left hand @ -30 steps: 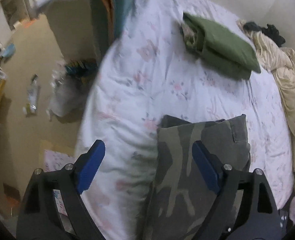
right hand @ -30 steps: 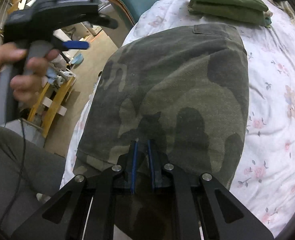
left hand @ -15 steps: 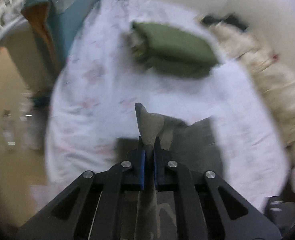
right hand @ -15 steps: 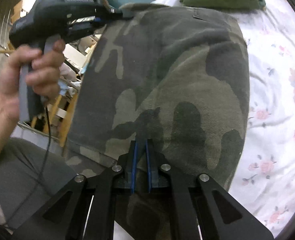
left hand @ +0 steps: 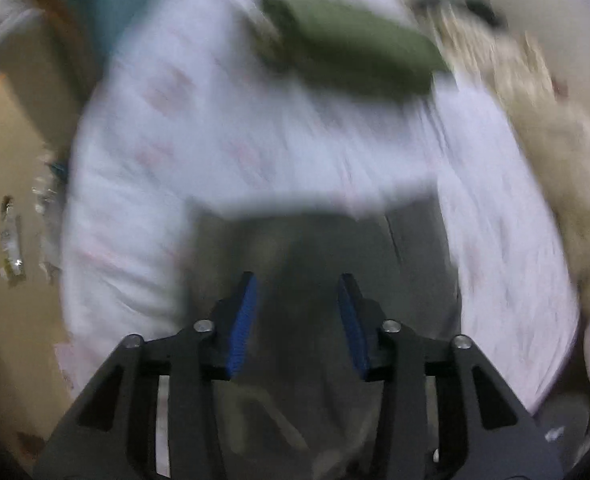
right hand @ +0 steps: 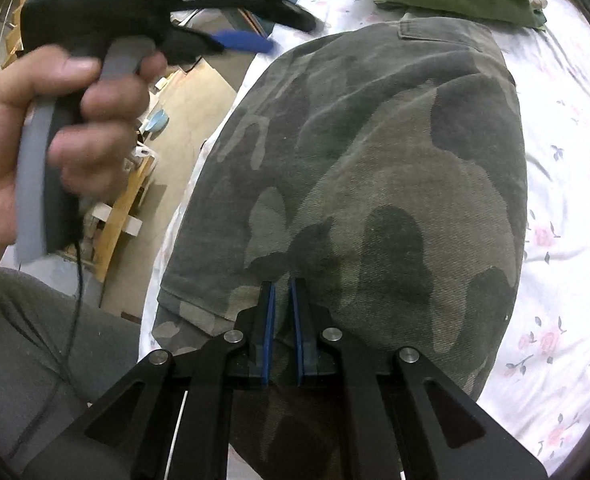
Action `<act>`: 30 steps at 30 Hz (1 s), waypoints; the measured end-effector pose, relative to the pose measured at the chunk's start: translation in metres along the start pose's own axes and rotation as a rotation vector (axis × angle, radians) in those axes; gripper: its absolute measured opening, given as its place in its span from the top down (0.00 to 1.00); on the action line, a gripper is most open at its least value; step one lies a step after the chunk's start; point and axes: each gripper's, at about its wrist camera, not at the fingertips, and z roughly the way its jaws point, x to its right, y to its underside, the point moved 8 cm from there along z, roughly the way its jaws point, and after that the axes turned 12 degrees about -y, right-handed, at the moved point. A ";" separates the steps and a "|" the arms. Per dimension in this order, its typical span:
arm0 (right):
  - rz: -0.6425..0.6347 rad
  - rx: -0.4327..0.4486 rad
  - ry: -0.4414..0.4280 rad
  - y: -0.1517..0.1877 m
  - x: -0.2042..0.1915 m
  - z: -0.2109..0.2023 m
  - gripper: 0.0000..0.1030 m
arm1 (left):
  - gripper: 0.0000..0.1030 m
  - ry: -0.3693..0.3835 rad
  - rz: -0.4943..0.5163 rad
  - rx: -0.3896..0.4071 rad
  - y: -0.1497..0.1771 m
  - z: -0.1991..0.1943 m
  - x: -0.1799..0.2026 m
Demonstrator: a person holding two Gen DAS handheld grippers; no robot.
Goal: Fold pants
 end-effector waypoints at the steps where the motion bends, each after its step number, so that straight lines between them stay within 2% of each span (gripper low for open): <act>1: 0.007 0.000 -0.005 -0.002 0.001 -0.001 0.91 | 0.72 -0.091 0.068 0.005 0.006 0.010 0.002; 2: 0.014 -0.003 -0.024 -0.002 0.003 -0.004 0.89 | 0.72 -0.170 0.116 0.008 0.010 0.018 0.001; 3: 0.028 -0.023 -0.085 0.000 -0.001 -0.007 0.87 | 0.72 -0.195 0.129 -0.002 0.011 0.024 0.000; 4: 0.048 -0.050 -0.179 0.002 -0.009 -0.011 0.87 | 0.72 -0.201 0.123 -0.014 0.010 0.027 -0.001; 5: 0.061 -0.055 -0.233 0.004 -0.010 -0.018 0.87 | 0.72 -0.198 0.103 -0.025 0.009 0.028 -0.004; 8: 0.108 0.104 -0.188 0.004 0.011 -0.066 0.84 | 0.72 -0.203 0.081 -0.037 0.007 0.028 -0.010; 9: 0.190 0.162 -0.181 0.008 0.031 -0.083 0.60 | 0.72 -0.206 0.086 -0.035 0.007 0.029 -0.010; 10: 0.281 0.224 -0.190 0.014 0.052 -0.097 0.41 | 0.72 -0.209 0.092 -0.032 0.006 0.029 -0.010; 11: 0.336 0.260 -0.200 0.017 0.065 -0.105 0.35 | 0.72 -0.219 0.101 -0.028 0.006 0.029 -0.010; 12: 0.404 0.286 -0.174 0.025 0.084 -0.110 0.25 | 0.72 -0.226 0.105 -0.027 0.005 0.027 -0.007; 13: 0.464 0.288 -0.149 0.033 0.100 -0.108 0.22 | 0.72 -0.226 0.102 -0.027 0.005 0.028 -0.008; 14: 0.507 0.284 -0.169 0.038 0.108 -0.102 0.22 | 0.72 -0.227 0.100 -0.028 0.006 0.026 -0.007; 18: 0.695 0.233 -0.377 0.057 0.119 -0.058 0.13 | 0.72 -0.227 0.096 -0.029 0.007 0.027 -0.007; 20: 0.720 0.215 -0.465 0.061 0.104 -0.043 0.13 | 0.72 -0.227 0.099 -0.028 0.008 0.027 -0.007; 21: 0.707 0.200 -0.477 0.062 0.094 -0.035 0.13 | 0.72 -0.226 0.097 -0.029 0.008 0.027 -0.007; 22: 0.663 0.176 -0.442 0.062 0.084 -0.026 0.16 | 0.72 -0.223 0.095 -0.030 0.008 0.027 -0.007; 23: 0.627 0.186 -0.377 0.062 0.084 -0.027 0.23 | 0.72 -0.222 0.090 -0.032 0.008 0.027 -0.008; 24: 0.608 0.214 -0.302 0.061 0.085 -0.029 0.41 | 0.72 -0.219 0.087 -0.034 0.008 0.026 -0.009; 25: 0.608 0.242 -0.251 0.060 0.086 -0.035 0.49 | 0.72 -0.220 0.087 -0.034 0.008 0.026 -0.010; 27: 0.563 0.289 -0.232 0.052 0.077 -0.055 0.56 | 0.69 -0.255 0.111 -0.028 0.010 0.026 -0.014; 30: 0.492 0.292 -0.252 0.034 0.072 -0.098 0.62 | 0.68 -0.234 0.092 -0.039 0.014 0.026 -0.018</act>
